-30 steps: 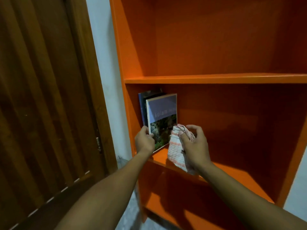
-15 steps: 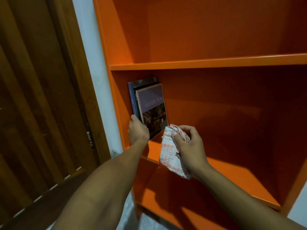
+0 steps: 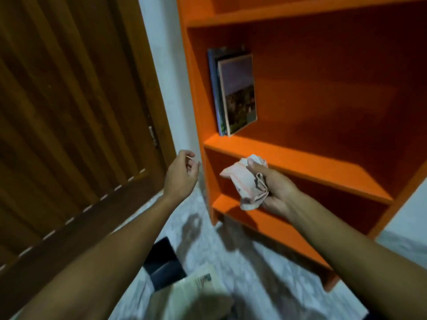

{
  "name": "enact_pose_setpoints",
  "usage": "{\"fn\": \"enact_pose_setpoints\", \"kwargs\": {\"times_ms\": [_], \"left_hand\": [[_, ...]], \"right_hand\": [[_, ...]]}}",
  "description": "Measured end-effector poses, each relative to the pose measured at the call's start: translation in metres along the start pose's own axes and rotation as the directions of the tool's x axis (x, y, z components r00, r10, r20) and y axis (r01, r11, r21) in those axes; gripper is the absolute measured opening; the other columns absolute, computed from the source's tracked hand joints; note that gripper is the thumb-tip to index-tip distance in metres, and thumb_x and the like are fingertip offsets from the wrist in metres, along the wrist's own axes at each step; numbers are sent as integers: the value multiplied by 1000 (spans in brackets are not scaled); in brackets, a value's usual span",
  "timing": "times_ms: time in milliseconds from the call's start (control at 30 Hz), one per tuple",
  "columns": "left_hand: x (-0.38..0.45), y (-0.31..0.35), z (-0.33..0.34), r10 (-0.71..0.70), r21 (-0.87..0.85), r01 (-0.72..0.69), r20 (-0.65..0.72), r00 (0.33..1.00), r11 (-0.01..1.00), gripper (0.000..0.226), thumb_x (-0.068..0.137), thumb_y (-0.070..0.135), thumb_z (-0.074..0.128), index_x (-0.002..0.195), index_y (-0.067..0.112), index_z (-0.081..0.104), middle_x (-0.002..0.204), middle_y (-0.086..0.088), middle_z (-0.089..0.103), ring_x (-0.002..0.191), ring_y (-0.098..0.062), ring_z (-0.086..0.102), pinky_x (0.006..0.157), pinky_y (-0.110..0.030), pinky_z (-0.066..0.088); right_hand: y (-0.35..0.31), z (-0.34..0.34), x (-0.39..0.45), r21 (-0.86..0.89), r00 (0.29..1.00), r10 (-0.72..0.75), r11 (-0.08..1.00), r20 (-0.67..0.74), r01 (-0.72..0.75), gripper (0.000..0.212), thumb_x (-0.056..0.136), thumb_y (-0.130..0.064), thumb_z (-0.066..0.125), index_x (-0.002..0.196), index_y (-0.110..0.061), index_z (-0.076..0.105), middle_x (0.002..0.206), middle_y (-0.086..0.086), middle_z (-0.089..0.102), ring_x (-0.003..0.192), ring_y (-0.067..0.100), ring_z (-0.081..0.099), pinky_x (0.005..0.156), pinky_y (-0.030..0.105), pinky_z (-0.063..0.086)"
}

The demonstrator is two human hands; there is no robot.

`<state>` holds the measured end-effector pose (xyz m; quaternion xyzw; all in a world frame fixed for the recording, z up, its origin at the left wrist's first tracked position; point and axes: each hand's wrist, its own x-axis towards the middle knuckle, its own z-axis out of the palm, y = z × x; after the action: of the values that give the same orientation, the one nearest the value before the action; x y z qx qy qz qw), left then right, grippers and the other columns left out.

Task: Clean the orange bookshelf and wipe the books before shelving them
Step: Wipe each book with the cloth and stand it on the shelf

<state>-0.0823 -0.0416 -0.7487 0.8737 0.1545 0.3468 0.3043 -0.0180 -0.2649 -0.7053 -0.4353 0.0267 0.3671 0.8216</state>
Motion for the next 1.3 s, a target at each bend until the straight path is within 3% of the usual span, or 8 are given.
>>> {"fn": "enact_pose_setpoints", "kwargs": {"times_ms": [167,400,633,700,833,1033,1200,1300], "left_hand": [[-89,-64,-1,-258,0,263,208,944,965,27,100,29,57,123,17,51,96,-1,61,84,-18,61,67,-26,42],[-181,-139,26,-509,236,459,528,679,857,58,95,27,67,143,12,38,112,-8,52,94,-23,58,79,-32,50],[-233,-199,46,-628,500,382,648,430,777,95,75,41,80,152,20,28,148,-6,49,131,-26,51,107,-38,44],[-242,-211,49,-674,575,352,640,369,739,108,73,39,83,157,17,18,154,-10,43,138,-30,45,112,-46,40],[-249,-221,53,-691,628,288,653,310,723,108,71,45,85,155,18,22,155,-8,40,140,-30,42,115,-51,34],[-243,-240,59,-668,640,206,663,338,740,106,53,60,86,143,26,44,138,-1,57,128,-26,52,107,-50,42],[-235,-219,54,-622,615,141,706,340,776,67,73,44,82,131,26,52,128,0,61,120,-23,56,102,-42,46],[-227,-210,47,-543,520,161,776,321,839,54,81,32,76,130,26,52,127,1,61,116,-21,57,101,-40,45]], "right_hand": [[54,-17,-4,-61,991,86,994,-101,-92,11,97,1,53,98,-5,62,78,18,75,63,29,74,52,51,59],[113,-37,3,-123,965,162,974,-207,-190,32,93,0,60,125,4,59,120,26,67,107,41,67,96,59,50],[138,-49,15,-213,955,171,951,-242,-224,17,93,-1,63,109,5,62,112,25,70,98,41,70,86,58,55],[139,-51,18,-223,955,180,946,-235,-233,18,93,-2,62,108,6,59,107,25,69,89,41,69,63,53,60],[143,-54,21,-201,952,214,945,-221,-259,17,95,-2,59,109,8,56,94,23,66,71,36,67,43,34,54],[150,-57,24,-188,943,244,939,-226,-288,20,93,0,61,111,8,58,114,29,68,103,45,68,88,57,55],[143,-61,19,-188,940,235,940,-249,-285,8,95,-2,59,98,4,54,113,30,65,94,43,65,42,34,52],[140,-62,17,-131,940,268,945,-212,-299,8,98,-4,55,101,4,54,116,30,63,102,46,62,39,41,53]]}}
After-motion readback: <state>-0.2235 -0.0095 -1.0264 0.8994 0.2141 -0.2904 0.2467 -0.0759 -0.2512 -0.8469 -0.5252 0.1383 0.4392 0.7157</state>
